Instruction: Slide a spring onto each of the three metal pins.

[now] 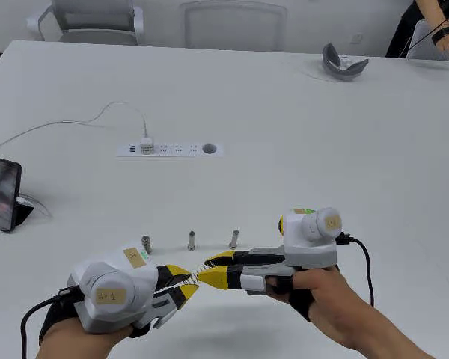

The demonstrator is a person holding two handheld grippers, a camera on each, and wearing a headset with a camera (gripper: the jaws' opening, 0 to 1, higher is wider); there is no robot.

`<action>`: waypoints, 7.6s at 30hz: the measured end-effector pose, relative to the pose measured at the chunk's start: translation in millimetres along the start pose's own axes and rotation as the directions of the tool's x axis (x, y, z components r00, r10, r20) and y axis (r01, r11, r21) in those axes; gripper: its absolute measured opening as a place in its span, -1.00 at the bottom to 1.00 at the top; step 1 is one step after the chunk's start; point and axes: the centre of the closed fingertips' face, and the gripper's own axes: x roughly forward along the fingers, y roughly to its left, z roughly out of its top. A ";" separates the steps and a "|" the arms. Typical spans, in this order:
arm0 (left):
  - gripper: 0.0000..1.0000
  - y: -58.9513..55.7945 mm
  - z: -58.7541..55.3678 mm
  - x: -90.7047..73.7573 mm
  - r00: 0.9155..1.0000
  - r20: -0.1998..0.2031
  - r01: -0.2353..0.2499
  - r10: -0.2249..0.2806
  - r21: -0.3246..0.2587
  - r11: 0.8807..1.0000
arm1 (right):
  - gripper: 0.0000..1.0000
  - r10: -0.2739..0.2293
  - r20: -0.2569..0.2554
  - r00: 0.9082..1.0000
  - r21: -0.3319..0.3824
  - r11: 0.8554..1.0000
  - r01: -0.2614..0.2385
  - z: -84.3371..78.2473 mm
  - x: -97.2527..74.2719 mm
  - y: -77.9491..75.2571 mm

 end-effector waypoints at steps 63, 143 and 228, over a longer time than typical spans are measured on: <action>-0.82 -11.2 20.8 17.9 0.991 0.026 0.128 -0.131 0.089 0.988 | -0.75 -0.089 -0.618 0.781 -0.549 0.760 -0.348 -7.8 -5.4 10.0; 0.00 86.0 -88.3 -75.8 0.956 -0.039 -0.289 0.291 -0.306 0.907 | -0.75 -0.279 -0.572 0.771 -0.604 0.779 -0.166 4.2 36.1 -103.3; 0.18 76.6 -121.3 -95.6 0.936 -0.077 -0.342 0.344 -0.436 0.832 | -0.49 -0.383 -0.595 0.707 -0.630 0.768 -0.114 -34.0 89.1 -170.0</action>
